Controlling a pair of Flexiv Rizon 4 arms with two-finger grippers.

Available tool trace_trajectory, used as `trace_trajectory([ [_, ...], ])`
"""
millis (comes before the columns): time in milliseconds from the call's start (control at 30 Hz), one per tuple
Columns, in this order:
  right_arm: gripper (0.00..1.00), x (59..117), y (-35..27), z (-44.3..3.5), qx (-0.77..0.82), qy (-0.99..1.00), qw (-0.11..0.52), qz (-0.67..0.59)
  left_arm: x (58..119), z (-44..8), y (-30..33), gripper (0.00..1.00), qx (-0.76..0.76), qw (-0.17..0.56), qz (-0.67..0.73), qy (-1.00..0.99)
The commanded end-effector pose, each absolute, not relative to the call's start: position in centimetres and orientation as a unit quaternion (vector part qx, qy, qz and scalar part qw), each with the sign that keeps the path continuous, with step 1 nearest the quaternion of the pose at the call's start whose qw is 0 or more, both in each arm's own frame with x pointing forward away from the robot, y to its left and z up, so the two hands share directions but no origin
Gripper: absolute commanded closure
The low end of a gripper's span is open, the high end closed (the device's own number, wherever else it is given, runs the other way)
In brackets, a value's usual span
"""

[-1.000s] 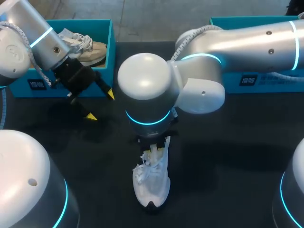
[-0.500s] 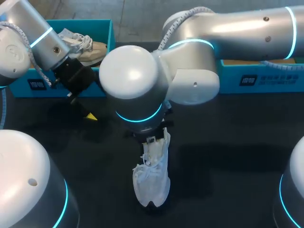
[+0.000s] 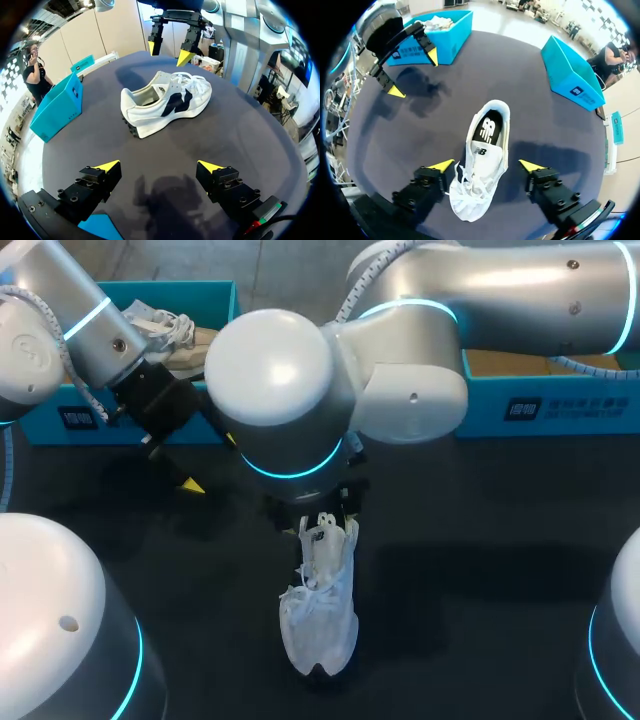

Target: Take the shoe out of the shoebox, open the shoe tongue, remove and reinsert the insole, then place the shoe into the shoebox

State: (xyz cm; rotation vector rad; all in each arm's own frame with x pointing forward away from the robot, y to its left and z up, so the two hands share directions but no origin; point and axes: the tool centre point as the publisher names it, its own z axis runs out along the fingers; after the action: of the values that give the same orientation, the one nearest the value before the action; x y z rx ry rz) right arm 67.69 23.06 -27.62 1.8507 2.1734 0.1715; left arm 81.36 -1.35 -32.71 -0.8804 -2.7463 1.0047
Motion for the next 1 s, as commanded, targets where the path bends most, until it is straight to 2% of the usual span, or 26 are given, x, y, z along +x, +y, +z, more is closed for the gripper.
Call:
trace_trajectory([
  [33, 0.00, 67.5, 22.4, -27.2, 0.683, 0.714, 0.130, 0.088, 81.3, -32.7, -1.3, 0.00, -0.288, 0.044, 0.327, -0.899],
  [133, 0.00, 67.9, 22.4, -26.9, 0.637, 0.753, 0.125, 0.109, 81.3, -32.7, -1.3, 0.00, -0.288, 0.044, 0.327, -0.899],
  [400, 0.00, 69.3, 22.0, -27.0, 0.520, 0.847, 0.104, 0.038, 81.3, -32.7, -1.3, 0.00, -0.288, 0.044, 0.327, -0.899],
  [700, 0.00, 70.4, 20.3, -26.1, 0.395, 0.915, 0.077, 0.024, 81.3, -32.7, -1.3, 0.00, -0.288, 0.044, 0.327, -0.899],
  [800, 0.00, 70.4, 19.7, -25.9, 0.323, 0.941, 0.057, 0.080, 81.3, -32.7, -1.3, 0.00, -0.288, 0.044, 0.327, -0.899],
  [1000, 0.00, 70.4, 19.7, -25.9, 0.323, 0.941, 0.057, 0.080, 81.3, -32.7, -1.3, 0.00, -0.288, 0.044, 0.327, -0.899],
])
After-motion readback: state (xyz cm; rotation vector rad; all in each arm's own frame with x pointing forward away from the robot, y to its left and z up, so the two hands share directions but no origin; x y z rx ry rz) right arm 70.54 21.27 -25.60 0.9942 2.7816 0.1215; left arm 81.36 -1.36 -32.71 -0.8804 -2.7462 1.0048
